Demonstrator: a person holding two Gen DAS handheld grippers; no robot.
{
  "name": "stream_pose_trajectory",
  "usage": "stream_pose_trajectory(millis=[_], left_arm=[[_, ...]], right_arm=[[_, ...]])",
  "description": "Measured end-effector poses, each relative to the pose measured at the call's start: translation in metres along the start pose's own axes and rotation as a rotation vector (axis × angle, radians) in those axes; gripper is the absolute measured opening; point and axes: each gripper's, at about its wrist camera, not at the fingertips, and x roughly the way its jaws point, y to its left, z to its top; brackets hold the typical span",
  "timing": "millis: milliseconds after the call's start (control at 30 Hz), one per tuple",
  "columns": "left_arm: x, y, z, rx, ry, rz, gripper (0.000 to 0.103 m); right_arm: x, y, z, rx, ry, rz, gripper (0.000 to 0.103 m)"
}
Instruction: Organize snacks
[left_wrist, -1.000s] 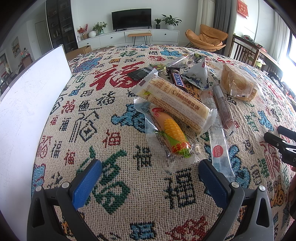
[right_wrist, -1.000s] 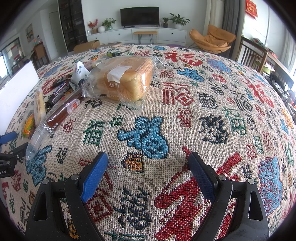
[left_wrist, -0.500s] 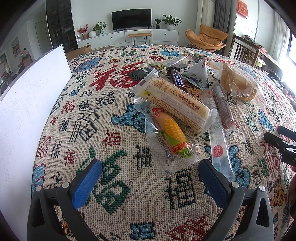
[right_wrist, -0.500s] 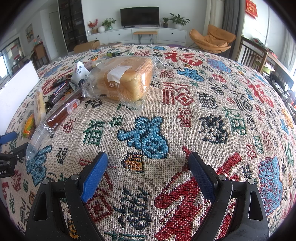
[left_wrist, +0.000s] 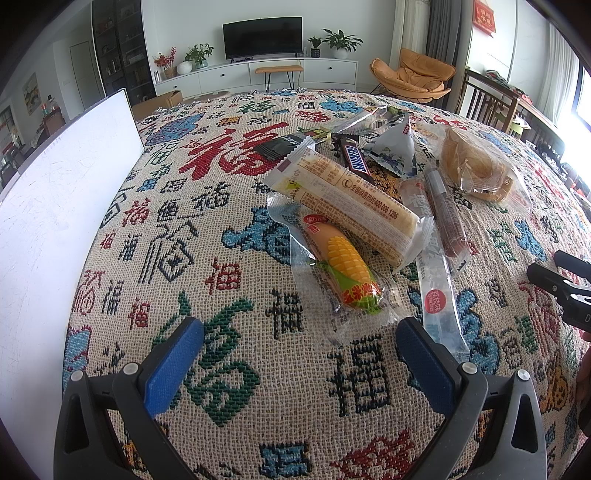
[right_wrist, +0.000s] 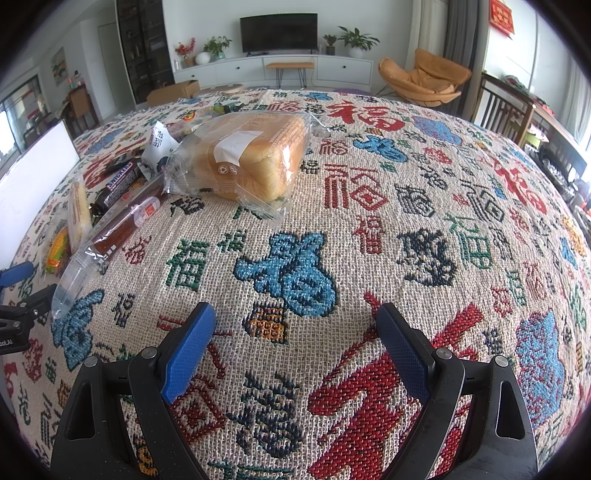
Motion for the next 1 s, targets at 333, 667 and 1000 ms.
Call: stream_pose_trajectory(millis=[333,667,1000], left_arm=[[0.0004,-0.0005,-0.0003,0.0,0.0,0.0,0.103],[0.0009,-0.0008,-0.0005,-0.001,0.0,0.001,0.103],[0.0017,-0.0005,-0.0008,-0.001,-0.001,0.001,0.103]], right_arm=[[0.0001,0.0001,-0.0001,0.0,0.0,0.0,0.091],[0.0,-0.0001,0.0,0.0,0.0,0.0,0.091],[0.0,0.0,0.0,0.0,0.0,0.0,0.091]])
